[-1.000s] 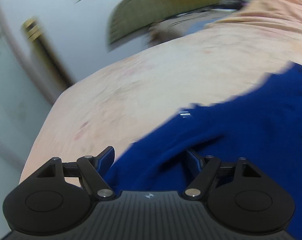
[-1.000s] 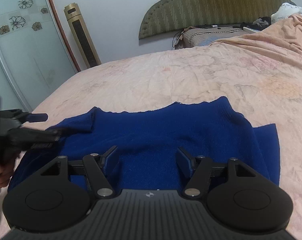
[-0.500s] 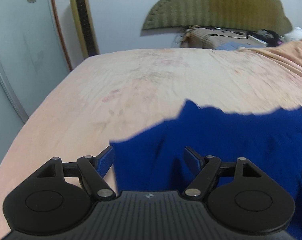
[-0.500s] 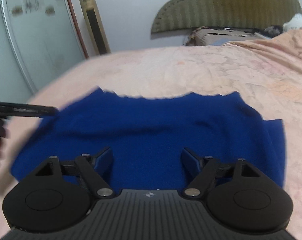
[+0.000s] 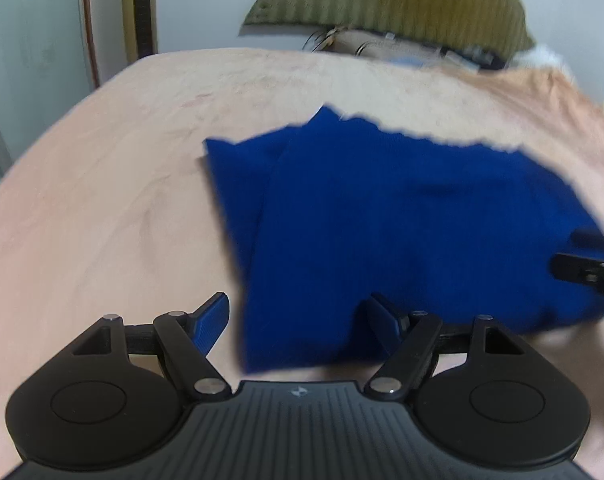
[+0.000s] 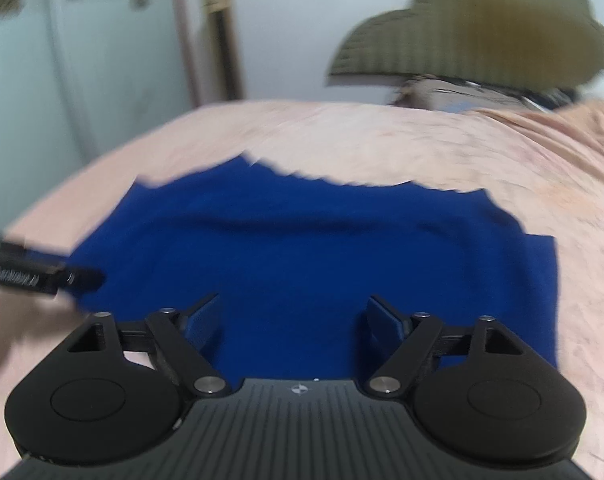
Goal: Fold small clothes
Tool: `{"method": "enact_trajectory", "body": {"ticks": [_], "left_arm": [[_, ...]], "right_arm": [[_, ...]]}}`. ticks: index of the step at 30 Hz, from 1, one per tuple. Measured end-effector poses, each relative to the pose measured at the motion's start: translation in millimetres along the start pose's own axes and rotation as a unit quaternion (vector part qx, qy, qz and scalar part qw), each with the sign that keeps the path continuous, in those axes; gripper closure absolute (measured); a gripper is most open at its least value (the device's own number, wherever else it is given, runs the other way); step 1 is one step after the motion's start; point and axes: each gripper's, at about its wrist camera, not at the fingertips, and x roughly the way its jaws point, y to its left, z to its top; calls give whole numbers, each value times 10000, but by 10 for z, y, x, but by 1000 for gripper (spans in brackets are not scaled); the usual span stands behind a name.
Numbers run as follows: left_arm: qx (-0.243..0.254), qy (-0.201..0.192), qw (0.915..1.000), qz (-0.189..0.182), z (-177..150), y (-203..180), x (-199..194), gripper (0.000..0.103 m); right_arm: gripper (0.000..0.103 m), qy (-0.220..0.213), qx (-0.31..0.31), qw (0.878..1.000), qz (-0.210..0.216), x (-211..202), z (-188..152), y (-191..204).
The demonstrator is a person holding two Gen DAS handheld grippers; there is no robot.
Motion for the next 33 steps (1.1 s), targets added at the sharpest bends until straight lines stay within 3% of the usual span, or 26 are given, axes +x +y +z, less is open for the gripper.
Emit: {"method": "enact_trajectory", "body": {"ticks": [1,3,6,11,16,22,28,33], "left_arm": [[62,29,9999,152,-35,14,22,26],[6,-4,9999,100,-89,103,-2,26],[-84,16,9999,141,-92,192,-71,26],[-143,-57,9998,139,-99,140,-146,27],[-183,-18,9996,224,-139,96,-142,27],[-195,4,9995,244,-139,89,-134,27],[-183,8,9995,250,-155,83,-142,27],[-117,14,9996,257,-113,77,-164,27]], "right_arm": [[17,129,-227,9996,-80,29,-41,59],[18,421,-591,9965,-417,94,-123,121],[18,329,-637,9951,-686,36,-93,145],[14,-87,-437,9984,-353,-6,58,274],[15,437,-717,9954,-460,228,-93,390],[15,86,-224,9994,-257,82,-2,356],[15,390,-422,9977,-347,245,-91,416],[15,283,-423,9981,-350,180,-91,442]]}}
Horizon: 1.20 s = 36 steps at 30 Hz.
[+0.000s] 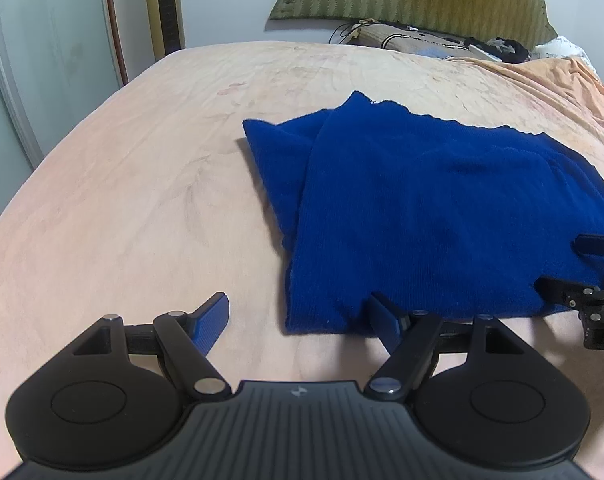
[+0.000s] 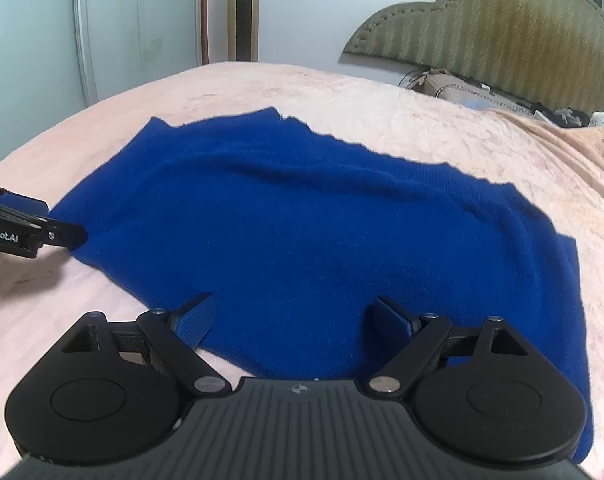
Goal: Fold small clothes
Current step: 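Move the left gripper to a corner of the folded sweater, then close the left gripper on the sweater edge while the right gripper grasps beside it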
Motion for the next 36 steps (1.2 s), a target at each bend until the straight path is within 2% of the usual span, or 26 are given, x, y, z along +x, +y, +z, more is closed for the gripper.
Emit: {"method": "enact_trajectory", "body": {"ticks": [4,9,15,17,21,24,29,33,35,36], "left_arm": [[-20,-75,9999,-114,99,47,-5,27],[-348,77,9985,-409,291,205,129,27],[-600,138,9956,-706,521,356,342,26],[-869,218,9922,-868,610,451,454,22],[-1342,246,9808,-1392,749,629,646,21],[-1605,375,9686,-1863,845,710,797,21],[-1927,464,9483,-2480,966,751,1048,17],[-2298,595,9238,-3005,1084,798,1290,17],[-2396,637,9174,-3114,1147,794,1379,17],[-2376,653,9168,-3142,1176,775,1409,17]], "right_arm": [[15,-267,-263,9991,-189,-101,43,94],[15,-479,-817,9951,-295,-153,62,347],[15,-565,-1331,9894,-164,-166,49,677],[15,-580,-1530,9865,-113,-164,38,796],[15,-634,-2084,9758,-197,-118,-15,1073],[16,-642,-2360,9690,-354,-36,-43,1233],[16,-770,-2531,9619,-683,127,-3,1407],[19,-859,-2629,9569,-883,284,98,1505],[21,-890,-2686,9547,-923,372,149,1562],[24,-926,-2723,9529,-964,422,175,1597]]}}
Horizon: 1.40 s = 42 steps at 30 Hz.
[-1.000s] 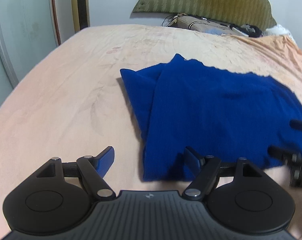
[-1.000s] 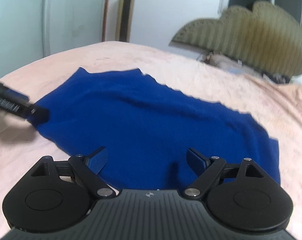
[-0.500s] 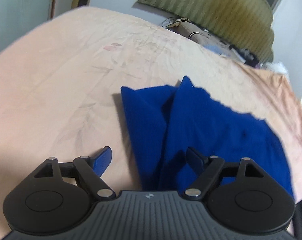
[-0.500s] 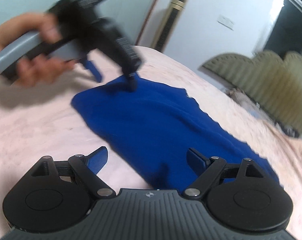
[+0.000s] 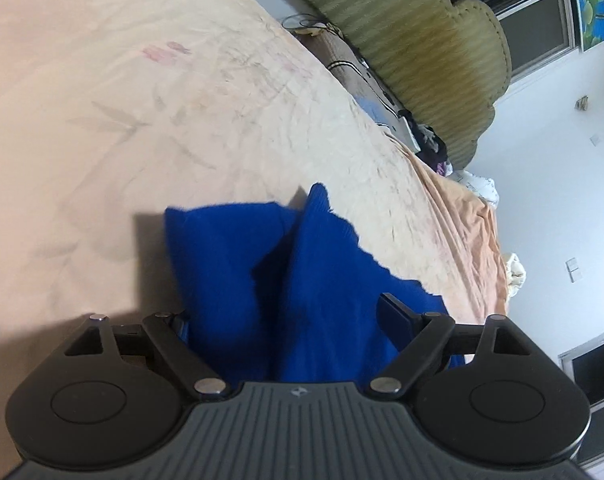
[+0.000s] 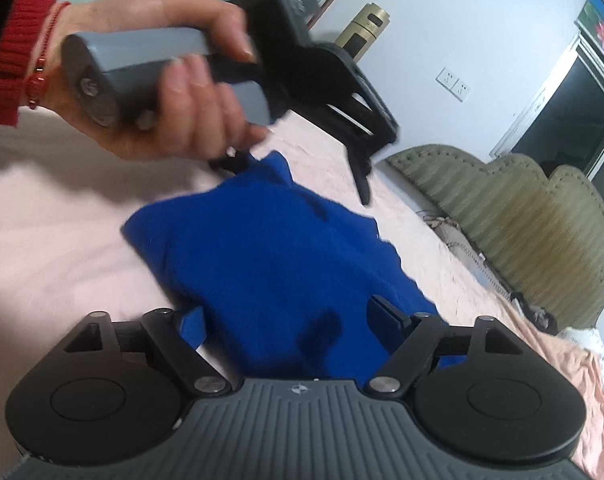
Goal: Fold small clothes
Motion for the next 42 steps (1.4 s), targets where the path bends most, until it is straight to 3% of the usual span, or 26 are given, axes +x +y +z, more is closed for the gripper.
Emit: {"method": "enact_trajectory", "body": {"ticks": [8,10,12,15,20,29,42], "left_arm": [[297,213,9990,249,238,-182,305,18],[447,231,9978,424,250,-251,368,32],[784,275,9933,809,219,-348,435,66],[902,297,9889,1147,188,-401,476,89],[922,113,9858,1400,116,-495,403,91],[1902,-282,9542,2292,-115,-1146,333,91],[2419,-537,9315,2662,-341,-1796,375,91]], "right_arm": [[57,-85,-225,9996,125,214,169,139],[66,-101,-212,9995,213,228,175,151],[78,-97,-132,9993,334,232,164,128],[88,-90,71,9988,469,207,159,79],[92,-269,300,9976,564,64,131,-31],[98,-520,608,9959,434,-280,-72,-285],[99,-619,1309,9894,63,-698,-520,-701]]}}
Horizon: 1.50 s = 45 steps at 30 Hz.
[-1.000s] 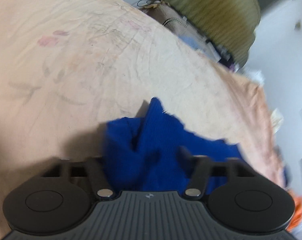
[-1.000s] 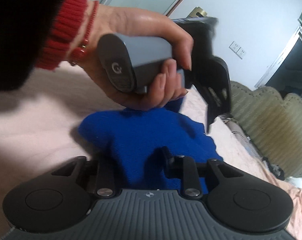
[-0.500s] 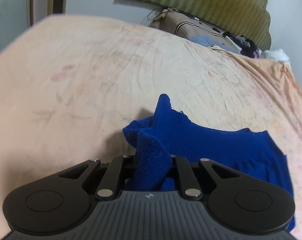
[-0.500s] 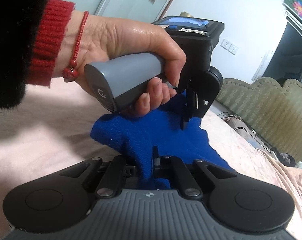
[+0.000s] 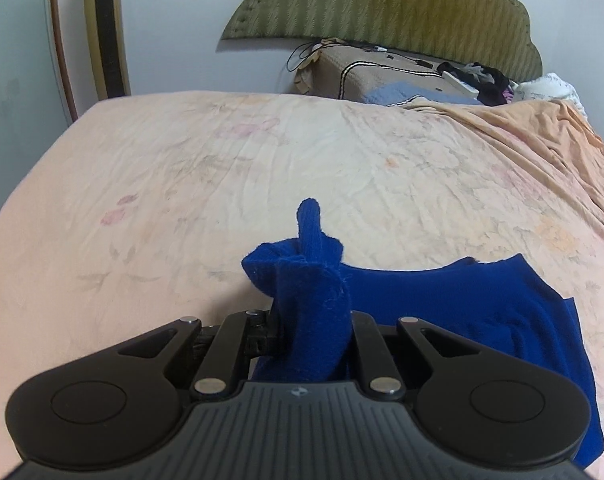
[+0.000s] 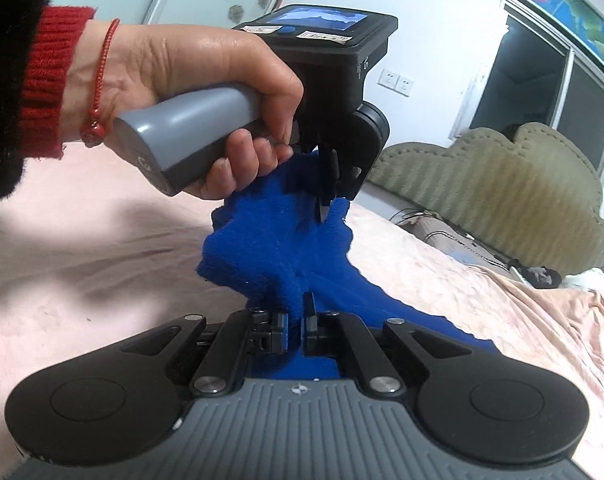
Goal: Fold small clothes
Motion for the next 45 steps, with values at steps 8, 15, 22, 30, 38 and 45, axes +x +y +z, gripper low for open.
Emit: {"method": "enact_trajectory", "body": {"ticks": [8,15,22,30,38,45], "left_arm": [[246,-143,9996,-2,48,-358,-94,91],[400,-251,9989,-22,85,-664,-134,92],[555,-334,9978,-102,124,-977,-158,92],[729,-341,9964,-273,136,-1378,-78,92],[896,-333,9945,-425,96,-1734,37,92],[1041,-283,9929,-503,45,-2032,150,92]], "right_arm": [[99,-125,155,9996,-199,-309,-93,-88],[99,-144,153,9988,-437,-508,-204,-174],[99,-152,237,9972,-687,-624,-282,-346],[99,-18,539,9944,-906,-645,-414,-625],[99,76,680,9913,-1121,-686,-545,-785],[99,211,850,9880,-1269,-693,-670,-977]]}}
